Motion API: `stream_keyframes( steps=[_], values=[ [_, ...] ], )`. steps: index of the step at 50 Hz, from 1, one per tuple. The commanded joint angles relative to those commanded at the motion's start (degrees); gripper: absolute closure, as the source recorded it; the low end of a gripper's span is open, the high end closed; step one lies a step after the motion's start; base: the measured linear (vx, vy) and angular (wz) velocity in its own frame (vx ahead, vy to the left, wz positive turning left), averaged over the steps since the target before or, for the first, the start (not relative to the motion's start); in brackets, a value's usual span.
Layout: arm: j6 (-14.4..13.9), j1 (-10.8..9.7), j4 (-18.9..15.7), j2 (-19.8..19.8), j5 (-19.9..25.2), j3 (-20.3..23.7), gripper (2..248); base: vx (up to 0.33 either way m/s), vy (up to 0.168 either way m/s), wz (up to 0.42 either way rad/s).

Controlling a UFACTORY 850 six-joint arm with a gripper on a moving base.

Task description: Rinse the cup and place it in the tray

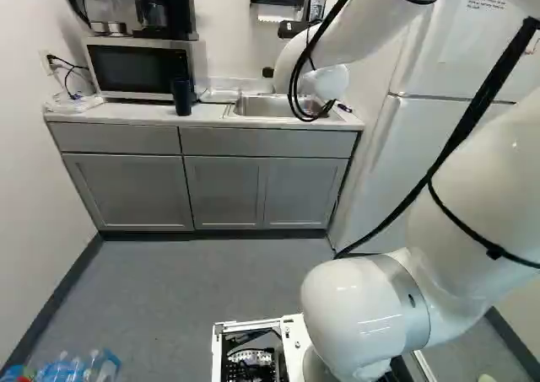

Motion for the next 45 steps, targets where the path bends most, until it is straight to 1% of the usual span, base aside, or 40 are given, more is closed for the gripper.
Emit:
stream_keyframes(
  steps=[45],
  values=[
    [0.0,0.59,0.0,-2.8,-2.9,-8.04,3,0.0,0.0,0.0]
  ],
)
